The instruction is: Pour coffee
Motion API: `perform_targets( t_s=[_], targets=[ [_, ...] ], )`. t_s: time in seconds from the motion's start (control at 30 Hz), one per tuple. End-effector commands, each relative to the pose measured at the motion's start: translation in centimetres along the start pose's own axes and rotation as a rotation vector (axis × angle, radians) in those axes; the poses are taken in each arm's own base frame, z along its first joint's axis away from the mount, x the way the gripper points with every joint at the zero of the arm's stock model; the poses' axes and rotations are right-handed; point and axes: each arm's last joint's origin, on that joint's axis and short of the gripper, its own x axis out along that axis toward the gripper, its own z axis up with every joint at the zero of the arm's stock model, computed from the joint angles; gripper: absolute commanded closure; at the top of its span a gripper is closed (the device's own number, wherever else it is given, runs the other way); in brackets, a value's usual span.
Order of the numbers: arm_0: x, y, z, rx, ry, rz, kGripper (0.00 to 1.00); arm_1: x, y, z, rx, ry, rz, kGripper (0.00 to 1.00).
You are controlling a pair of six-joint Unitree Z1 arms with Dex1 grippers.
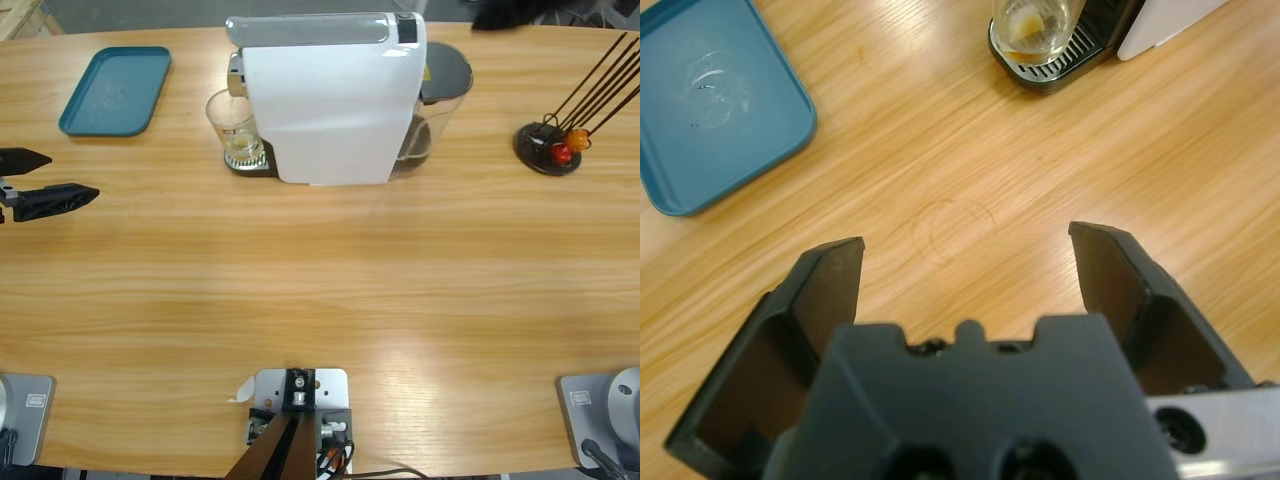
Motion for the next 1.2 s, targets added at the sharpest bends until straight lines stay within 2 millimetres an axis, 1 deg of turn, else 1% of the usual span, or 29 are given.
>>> perform_targets(
  t_s=[0.03,0.13,0.2,0.37,0.43,0.6,0.8,1.03,1.2],
  targets=[
    [1.0,-0.1,-0.8,-0.004,0.054,-0.014,0.110,4.9,-2.9,2.6,-0.008,0.078,0.027,1.000],
    [1.2,-0.1,-0.7,-0.004,0.067,-0.015,0.110,8.0,-3.2,3.5,-0.007,0.137,0.058,1.000],
    [1.3,-0.1,-0.7,-0.004,0.072,-0.013,0.115,9.6,-3.3,4.0,-0.009,0.160,0.085,1.000],
    [1.3,-0.1,-0.6,-0.004,0.076,-0.006,0.115,11.4,-3.4,4.5,-0.022,0.176,0.129,1.000],
    [1.3,-0.1,-0.6,-0.004,0.075,-0.004,0.115,11.7,-3.3,4.8,-0.024,0.181,0.134,1.000],
    [1.3,-0.1,-0.7,-0.004,0.076,-0.004,0.115,11.7,-3.2,5.8,-0.039,0.179,0.139,1.000],
    [1.3,-0.1,-0.7,-0.004,0.079,-0.005,0.115,11.5,-3.4,6.9,-0.047,0.171,0.133,1.000],
    [1.4,-0.1,-0.6,-0.002,0.079,-0.005,0.115,12.7,-3.4,6.6,-0.047,0.202,0.143,1.000],
    [1.3,-0.1,-0.6,-0.002,0.078,-0.005,0.115,12.6,-3.4,6.6,-0.048,0.205,0.140,1.000]
  ],
)
